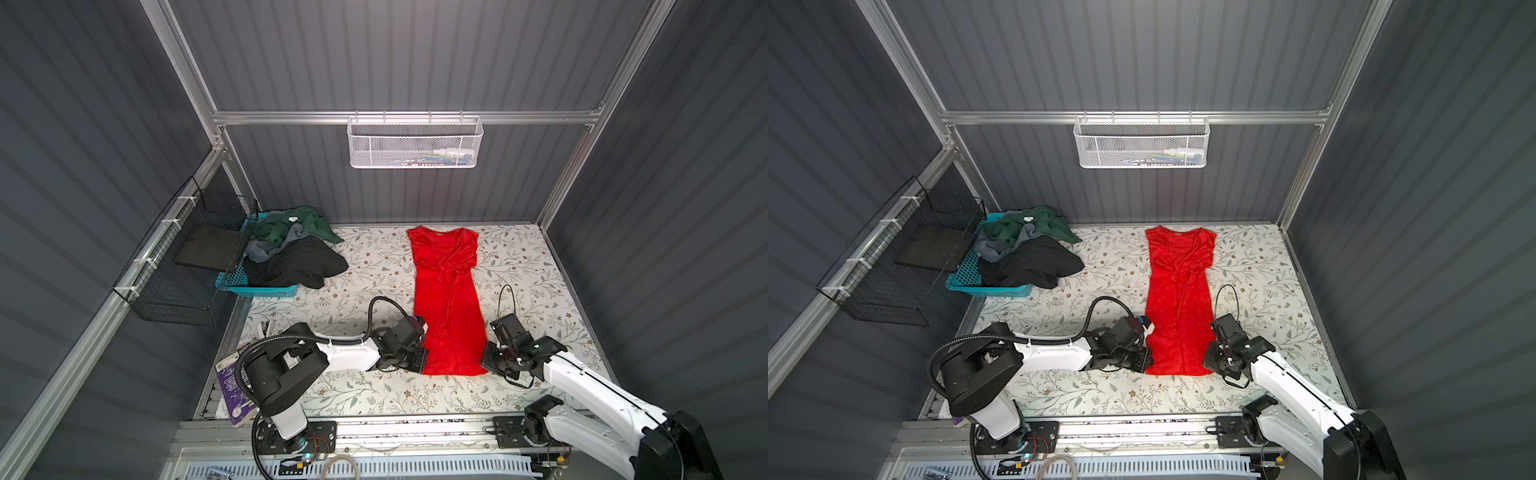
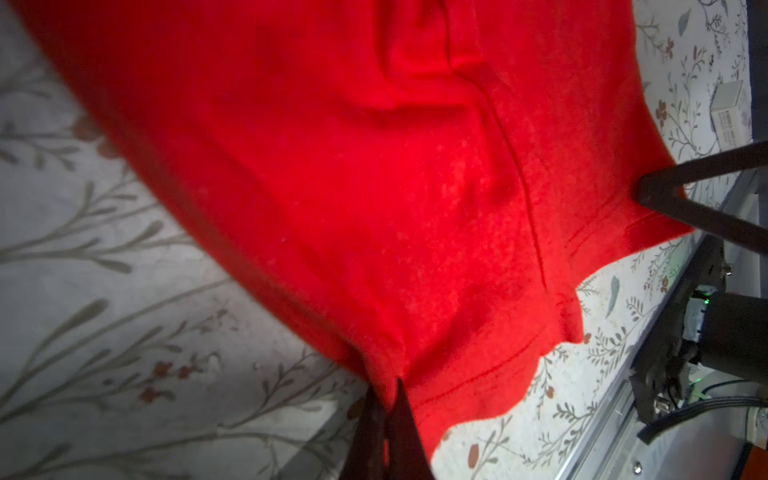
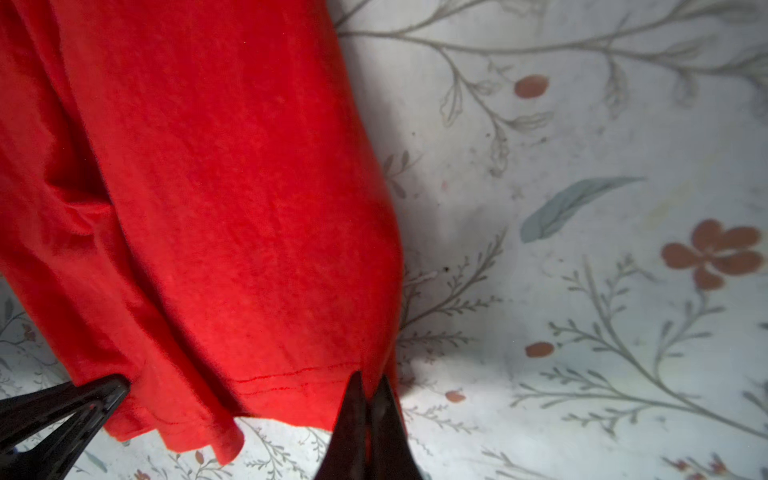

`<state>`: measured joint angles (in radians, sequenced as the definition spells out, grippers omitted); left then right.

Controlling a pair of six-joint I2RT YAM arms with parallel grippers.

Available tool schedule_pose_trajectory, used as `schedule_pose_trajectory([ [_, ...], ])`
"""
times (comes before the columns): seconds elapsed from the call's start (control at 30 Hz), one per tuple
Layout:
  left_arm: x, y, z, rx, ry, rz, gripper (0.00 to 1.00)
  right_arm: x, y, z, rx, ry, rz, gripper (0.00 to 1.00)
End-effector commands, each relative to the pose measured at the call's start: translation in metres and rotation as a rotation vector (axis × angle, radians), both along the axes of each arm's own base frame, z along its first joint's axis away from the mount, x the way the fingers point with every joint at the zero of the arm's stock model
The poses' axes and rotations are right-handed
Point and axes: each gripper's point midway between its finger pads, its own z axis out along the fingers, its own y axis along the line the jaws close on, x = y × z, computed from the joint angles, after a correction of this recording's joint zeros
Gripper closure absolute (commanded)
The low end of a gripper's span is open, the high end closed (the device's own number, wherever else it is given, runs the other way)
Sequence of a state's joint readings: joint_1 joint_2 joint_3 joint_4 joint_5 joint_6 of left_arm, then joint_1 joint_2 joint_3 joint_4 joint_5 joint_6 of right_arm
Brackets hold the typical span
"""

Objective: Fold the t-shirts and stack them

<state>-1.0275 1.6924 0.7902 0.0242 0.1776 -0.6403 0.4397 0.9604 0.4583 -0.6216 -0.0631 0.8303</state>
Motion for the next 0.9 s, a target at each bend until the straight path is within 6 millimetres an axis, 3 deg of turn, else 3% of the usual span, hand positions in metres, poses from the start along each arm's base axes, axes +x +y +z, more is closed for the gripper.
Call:
schedule_pose_trajectory([
  [0.0, -0.006, 0.019, -0.007, 0.091, -0.001, 0.001, 1.0, -0.002, 0.001, 0.012, 0.008, -0.021, -0.006, 1.0],
  [0.17, 0.005, 0.026, 0.029, 0.069, -0.097, 0.037, 1.0, -0.007, -0.007, 0.041, -0.023, -0.061, -0.019, 1.0],
  [0.3, 0.009, 0.026, 0.061, 0.007, -0.149, 0.064, 1.0, -0.008, -0.004, 0.067, 0.002, -0.109, -0.006, 1.0],
  [0.4, 0.011, 0.027, 0.078, -0.012, -0.168, 0.072, 1.0, -0.008, 0.001, 0.075, 0.011, -0.115, 0.009, 1.0],
  [0.63, 0.02, 0.028, 0.087, 0.009, -0.196, 0.111, 1.0, 0.004, 0.013, 0.087, 0.024, -0.119, 0.041, 1.0],
  [0.87, 0.048, 0.018, 0.097, 0.019, -0.225, 0.173, 1.0, 0.031, 0.021, 0.096, 0.01, -0.165, 0.031, 1.0],
])
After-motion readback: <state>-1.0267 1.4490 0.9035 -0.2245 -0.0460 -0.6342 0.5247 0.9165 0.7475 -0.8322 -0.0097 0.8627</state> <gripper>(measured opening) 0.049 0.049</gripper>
